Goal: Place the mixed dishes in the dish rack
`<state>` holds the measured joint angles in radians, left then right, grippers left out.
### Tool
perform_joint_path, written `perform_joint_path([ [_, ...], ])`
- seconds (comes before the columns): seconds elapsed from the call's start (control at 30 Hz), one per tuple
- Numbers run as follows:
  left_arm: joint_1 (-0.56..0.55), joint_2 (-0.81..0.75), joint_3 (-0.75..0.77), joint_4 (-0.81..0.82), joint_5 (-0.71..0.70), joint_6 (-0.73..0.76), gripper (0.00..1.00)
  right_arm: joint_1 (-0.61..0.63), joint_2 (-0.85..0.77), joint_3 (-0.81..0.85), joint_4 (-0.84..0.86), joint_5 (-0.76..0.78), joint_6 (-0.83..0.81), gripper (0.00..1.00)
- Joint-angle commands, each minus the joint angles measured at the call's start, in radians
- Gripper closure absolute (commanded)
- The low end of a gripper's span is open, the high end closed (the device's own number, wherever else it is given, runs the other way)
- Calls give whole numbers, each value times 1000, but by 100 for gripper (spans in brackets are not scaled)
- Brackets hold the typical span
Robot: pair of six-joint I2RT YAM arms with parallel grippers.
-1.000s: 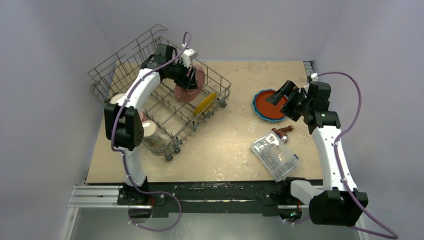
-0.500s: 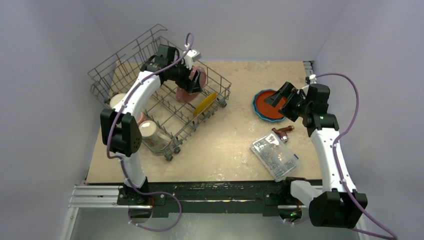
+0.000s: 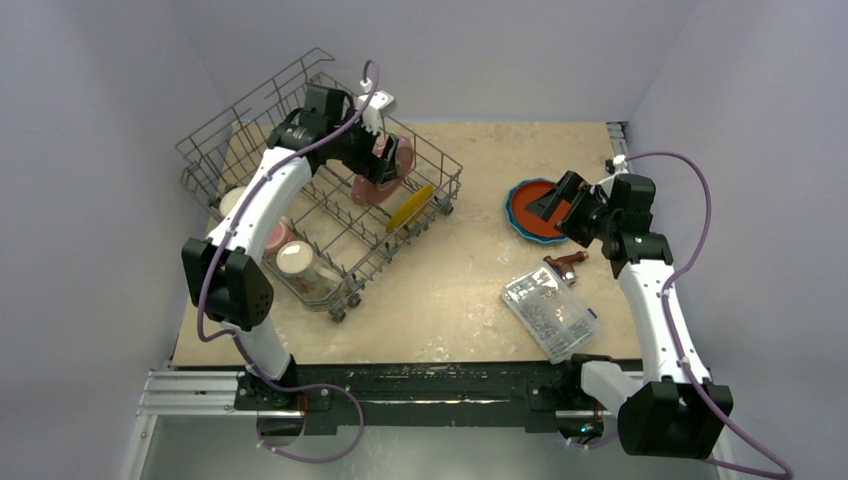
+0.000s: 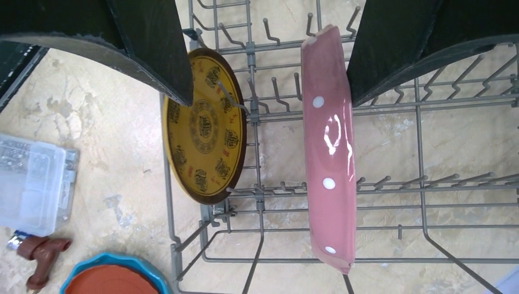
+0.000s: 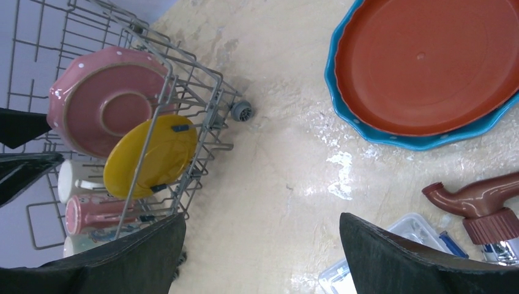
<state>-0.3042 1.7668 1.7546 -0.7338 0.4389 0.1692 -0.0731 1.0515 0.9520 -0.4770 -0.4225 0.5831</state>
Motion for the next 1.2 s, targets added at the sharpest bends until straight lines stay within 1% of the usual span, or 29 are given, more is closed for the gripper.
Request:
perform_joint_path([
  [0.0,-3,-102,56,-2,29,-54,9,3,-17,-21,61,-26,-23,1],
  [0.1,-3,-143,86,-17,30,-92,8,3,-10,-30,71,-22,-19,1],
  [0.17,-3,-185,97,-20,32,-126,8,3,-10,-39,73,12,-13,1],
  [0.23,-3,-247,81,2,27,-158,8,4,-7,-48,77,65,3,1],
  [0.3,-3,-337,38,54,19,-230,8,3,4,-65,94,105,21,2],
  [0.37,-3,-412,-22,127,-2,-291,9,1,13,-100,142,134,64,3],
  [0.43,-3,-484,-119,207,33,-339,10,-1,32,-125,195,195,91,3],
  [0.5,-5,-555,-227,309,48,-341,11,-3,64,-132,221,260,109,4],
  [0.57,-20,-619,-339,395,20,-316,11,-19,106,-125,237,326,119,5],
  [0.63,-34,-663,-430,449,1,-282,11,-39,159,-111,259,378,112,8],
  [0.73,-37,-679,-482,465,-14,-276,11,-44,251,-64,250,440,76,17],
  [0.8,-39,-674,-497,484,-11,-283,11,-45,315,-33,236,483,58,21],
  [0.9,-39,-654,-490,477,2,-279,11,-44,395,6,205,563,33,25],
  [1.03,-38,-643,-496,483,2,-276,11,-44,448,33,198,637,23,25],
  [1.17,-23,-636,-494,488,21,-284,11,-42,481,52,211,664,18,26],
])
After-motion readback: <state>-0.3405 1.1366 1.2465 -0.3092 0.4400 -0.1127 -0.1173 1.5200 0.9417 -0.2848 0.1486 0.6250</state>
